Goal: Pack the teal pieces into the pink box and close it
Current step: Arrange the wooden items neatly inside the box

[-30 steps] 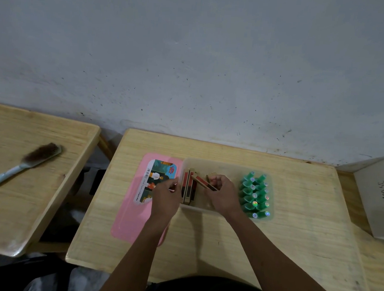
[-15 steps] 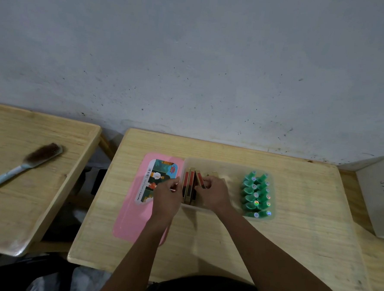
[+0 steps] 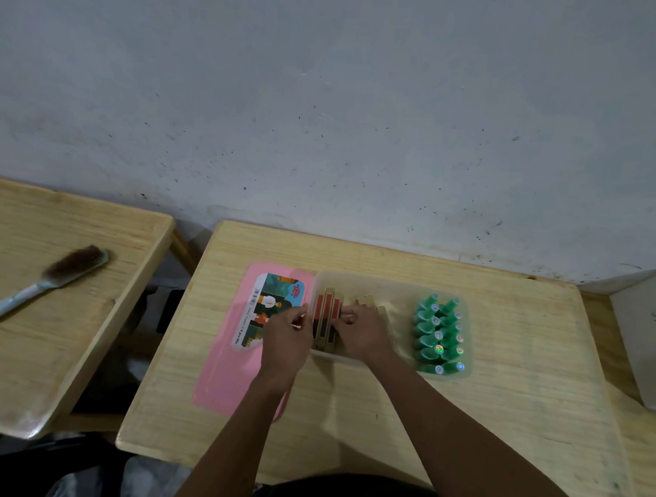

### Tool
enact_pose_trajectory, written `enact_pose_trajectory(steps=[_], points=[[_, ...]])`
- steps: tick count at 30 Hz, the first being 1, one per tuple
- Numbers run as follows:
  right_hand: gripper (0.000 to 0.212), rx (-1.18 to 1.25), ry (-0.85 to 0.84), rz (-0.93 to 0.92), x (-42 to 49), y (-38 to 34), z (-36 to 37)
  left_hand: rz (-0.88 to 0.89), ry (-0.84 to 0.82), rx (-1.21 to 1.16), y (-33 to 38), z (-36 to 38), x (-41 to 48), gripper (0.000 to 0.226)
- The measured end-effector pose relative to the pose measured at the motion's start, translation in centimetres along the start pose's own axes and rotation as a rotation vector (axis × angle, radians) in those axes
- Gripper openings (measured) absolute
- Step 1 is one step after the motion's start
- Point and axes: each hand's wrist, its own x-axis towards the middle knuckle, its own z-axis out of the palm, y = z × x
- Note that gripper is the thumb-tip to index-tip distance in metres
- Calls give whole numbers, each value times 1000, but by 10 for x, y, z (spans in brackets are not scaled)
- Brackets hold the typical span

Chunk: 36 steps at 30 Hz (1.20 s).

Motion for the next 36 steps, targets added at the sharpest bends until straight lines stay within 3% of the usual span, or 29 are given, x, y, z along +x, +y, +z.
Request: enact_pose_trajectory(steps=[6,12,17,21,29,34,36], points=[[20,-149,206,70,-4,14,-39,2,17,-15,2,-1,-1,26],[22,-549,45,93,-11,17,-44,-10,20,-1,-2,-3,2,30],[26,-695,108,17,-10,13,-32,-12,14,-12,-2,-2,1,30],[21,-690,96,0,-9,7,-23,-16,-2,-1,-2,-2,1,31],[27,-411,-85,-38,-8,6,-14,-6,9,8,-3,0,1,30],[20,-484,205,27,-9,16,-37,-5,11,4,-5,1,3,31],[19,-565,239,46,-9,20,-41,-2,11,2,-5,2,3,30]])
